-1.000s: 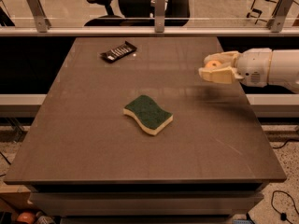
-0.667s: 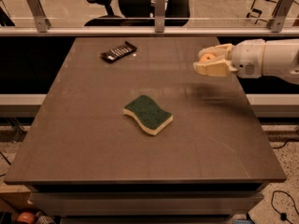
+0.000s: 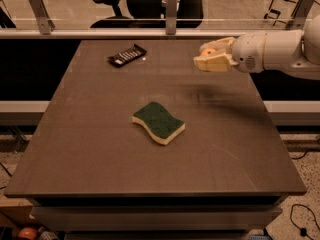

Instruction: Move orange near rxbar chocolate

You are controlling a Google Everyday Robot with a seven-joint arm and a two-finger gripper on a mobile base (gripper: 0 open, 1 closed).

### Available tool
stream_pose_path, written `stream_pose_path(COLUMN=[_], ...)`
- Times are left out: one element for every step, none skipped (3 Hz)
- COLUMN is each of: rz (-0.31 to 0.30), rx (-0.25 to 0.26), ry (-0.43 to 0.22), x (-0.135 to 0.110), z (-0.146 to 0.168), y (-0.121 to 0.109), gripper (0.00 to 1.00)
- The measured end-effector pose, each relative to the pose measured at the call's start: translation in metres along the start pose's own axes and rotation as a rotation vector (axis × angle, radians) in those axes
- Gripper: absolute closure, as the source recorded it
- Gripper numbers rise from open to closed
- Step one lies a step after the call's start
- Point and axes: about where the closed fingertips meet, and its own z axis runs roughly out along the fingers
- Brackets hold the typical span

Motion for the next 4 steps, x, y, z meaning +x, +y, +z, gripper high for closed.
stream_pose_path(rz=[0.025,0.035,0.032,0.017], rx=[0.016,0.017,-0.001,-0.039], ry=[-0.015,-0.019,-0.011,-0.006], x=[-0.007,-0.017,-0.027,-0.033], z=[0.019,0.038,0.057,0.069], y=[-0.003,-0.002,0.001,0.003], gripper=[1.0,1.0,1.0,1.0])
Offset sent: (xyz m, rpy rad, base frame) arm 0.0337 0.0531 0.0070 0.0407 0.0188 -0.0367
